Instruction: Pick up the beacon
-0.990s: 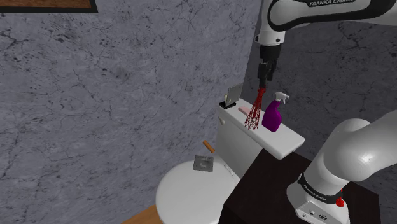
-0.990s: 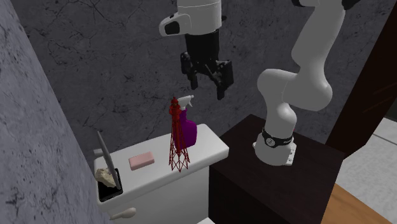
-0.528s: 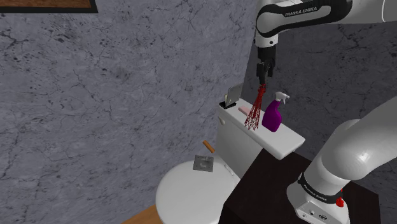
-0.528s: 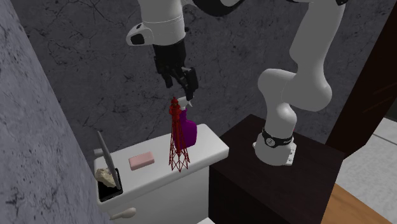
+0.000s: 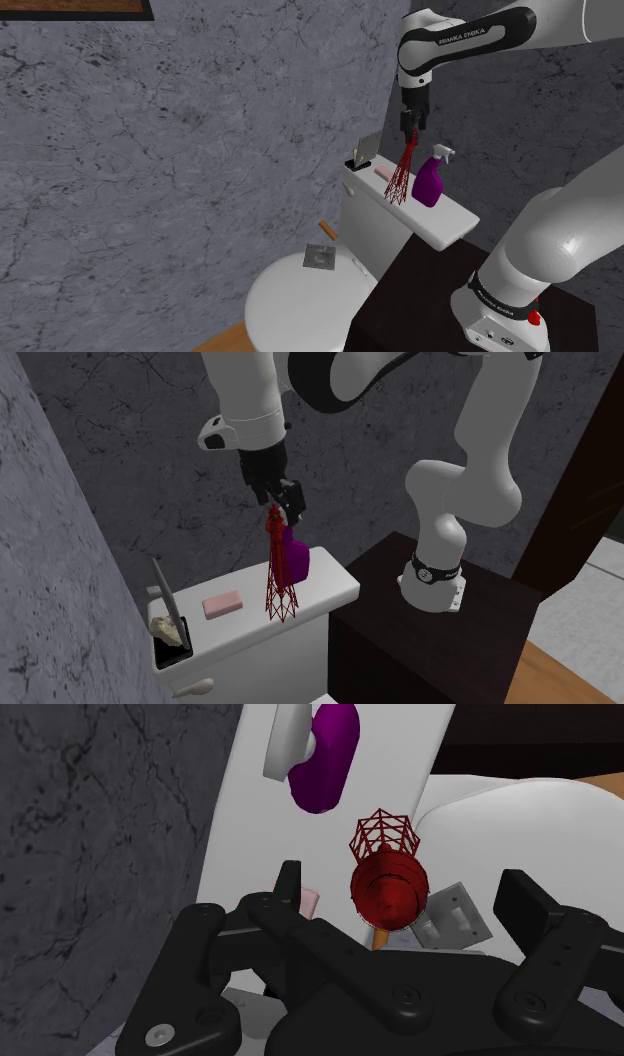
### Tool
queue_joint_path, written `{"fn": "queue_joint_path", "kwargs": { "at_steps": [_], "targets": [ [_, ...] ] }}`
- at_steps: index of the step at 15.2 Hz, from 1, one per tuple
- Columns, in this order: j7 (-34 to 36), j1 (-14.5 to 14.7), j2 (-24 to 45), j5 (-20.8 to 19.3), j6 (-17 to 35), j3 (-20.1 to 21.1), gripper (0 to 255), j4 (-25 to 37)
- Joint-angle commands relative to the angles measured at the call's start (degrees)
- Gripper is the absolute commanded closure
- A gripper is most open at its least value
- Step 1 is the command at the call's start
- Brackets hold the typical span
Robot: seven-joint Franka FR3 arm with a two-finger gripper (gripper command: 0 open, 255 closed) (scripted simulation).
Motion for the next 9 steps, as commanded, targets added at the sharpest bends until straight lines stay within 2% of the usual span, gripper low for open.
{"fn": "queue_joint_path", "kwargs": {
  "at_steps": [1, 2, 3, 9],
  "targets": [
    [0.0, 0.0, 0.1, -0.1, 0.7, -0.1, 0, -0.5],
    [0.0, 0.0, 0.1, -0.1, 0.7, -0.1, 0, -0.5],
    [0.0, 0.0, 0.1, -0.1, 0.7, -0.1, 255, -0.5],
    [0.1, 0.0, 0.1, 0.0, 0.6, -0.1, 255, -0.5]
  ]
}}
